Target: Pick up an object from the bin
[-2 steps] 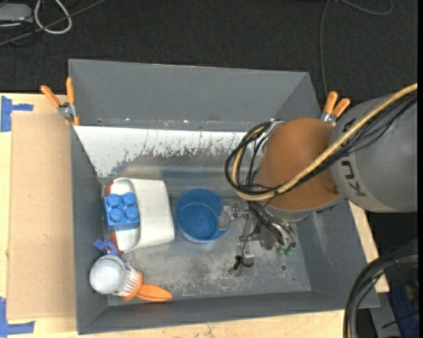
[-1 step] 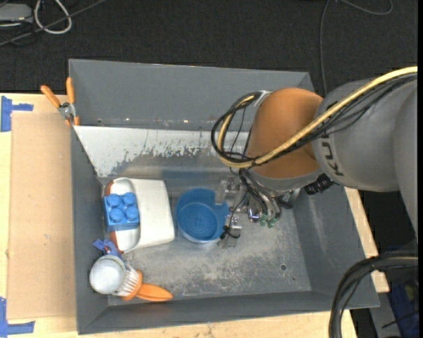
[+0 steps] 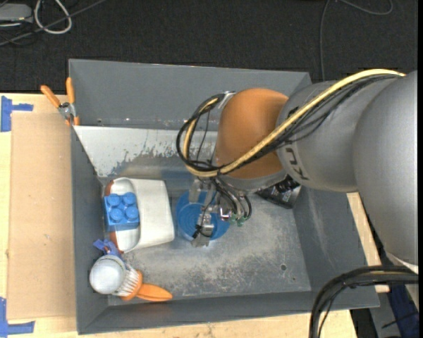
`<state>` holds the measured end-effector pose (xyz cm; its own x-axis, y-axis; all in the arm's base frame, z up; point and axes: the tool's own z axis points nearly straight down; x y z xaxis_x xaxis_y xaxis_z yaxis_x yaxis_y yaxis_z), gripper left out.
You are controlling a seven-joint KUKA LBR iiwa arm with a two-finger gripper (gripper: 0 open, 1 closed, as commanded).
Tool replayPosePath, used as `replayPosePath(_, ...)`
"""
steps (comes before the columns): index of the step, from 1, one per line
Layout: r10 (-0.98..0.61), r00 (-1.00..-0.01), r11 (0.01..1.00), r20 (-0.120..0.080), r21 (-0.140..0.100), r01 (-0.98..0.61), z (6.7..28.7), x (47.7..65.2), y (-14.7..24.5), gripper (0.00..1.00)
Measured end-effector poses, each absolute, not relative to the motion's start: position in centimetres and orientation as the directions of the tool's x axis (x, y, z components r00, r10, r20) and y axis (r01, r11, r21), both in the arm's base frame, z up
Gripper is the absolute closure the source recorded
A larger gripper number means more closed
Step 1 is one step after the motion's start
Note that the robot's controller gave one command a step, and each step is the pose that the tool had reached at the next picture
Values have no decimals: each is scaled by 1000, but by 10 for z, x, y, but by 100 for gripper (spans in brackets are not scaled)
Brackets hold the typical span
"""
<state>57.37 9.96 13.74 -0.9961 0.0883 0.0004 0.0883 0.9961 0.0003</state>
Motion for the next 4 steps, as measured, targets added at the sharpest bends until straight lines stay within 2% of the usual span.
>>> replayPosePath(1, 42, -999, 999, -1, 1, 42, 73, 587, 85, 0)
replayPosePath(2, -3, -1000, 1000, 10, -1, -3, 64, 586, 72, 100)
replayPosePath(4, -13, -1000, 1000, 9, 0, -13, 67, 585, 75, 100)
